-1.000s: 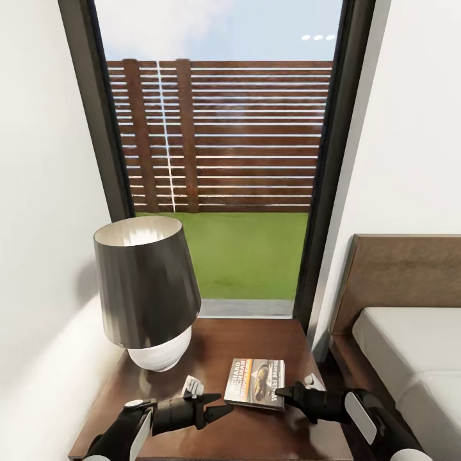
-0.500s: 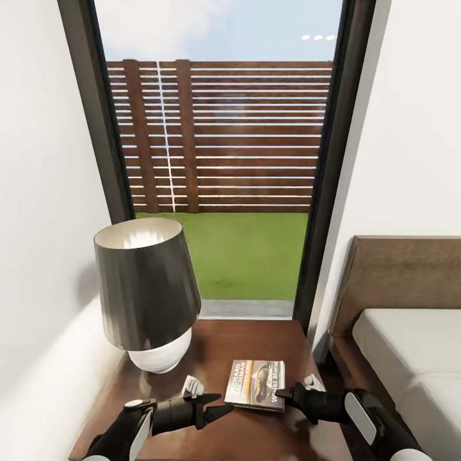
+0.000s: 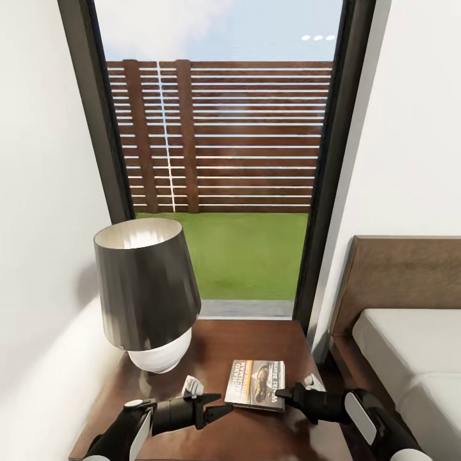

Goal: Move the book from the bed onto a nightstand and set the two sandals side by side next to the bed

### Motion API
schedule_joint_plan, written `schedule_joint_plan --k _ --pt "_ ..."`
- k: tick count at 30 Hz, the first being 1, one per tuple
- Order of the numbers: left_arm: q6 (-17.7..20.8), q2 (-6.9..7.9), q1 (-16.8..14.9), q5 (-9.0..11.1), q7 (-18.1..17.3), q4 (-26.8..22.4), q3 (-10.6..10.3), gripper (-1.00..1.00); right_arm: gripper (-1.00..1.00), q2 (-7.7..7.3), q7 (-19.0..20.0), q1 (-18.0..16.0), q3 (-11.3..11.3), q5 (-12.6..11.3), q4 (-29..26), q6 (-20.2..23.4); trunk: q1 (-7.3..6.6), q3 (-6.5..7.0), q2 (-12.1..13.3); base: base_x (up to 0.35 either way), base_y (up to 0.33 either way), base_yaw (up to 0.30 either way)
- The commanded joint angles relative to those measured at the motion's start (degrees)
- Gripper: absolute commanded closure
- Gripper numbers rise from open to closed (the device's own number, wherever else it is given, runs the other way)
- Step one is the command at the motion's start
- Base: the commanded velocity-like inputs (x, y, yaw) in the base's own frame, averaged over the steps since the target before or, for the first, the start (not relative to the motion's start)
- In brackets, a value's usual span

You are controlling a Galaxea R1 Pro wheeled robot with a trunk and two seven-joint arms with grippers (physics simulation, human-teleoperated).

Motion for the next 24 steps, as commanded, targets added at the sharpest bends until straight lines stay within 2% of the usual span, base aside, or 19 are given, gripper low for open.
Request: schedule_joint_plan --k 1,24 --pt "0.6 -0.09 -0.03 -0.53 -0.39 -0.08 0.48 -1.0 -1.0 0.01 0.17 -0.03 -0.16 0.05 -0.01 0.31 -0.01 -0.06 -0.03 0.0 0.0 0.0" --pt "0.6 -0.1 -0.03 -0.53 -0.39 -0.07 0.48 -1.0 -1.0 0.01 0.17 -0.03 -0.16 0.06 -0.01 0.31 -0.01 -0.06 -0.03 0.0 0.0 0.0"
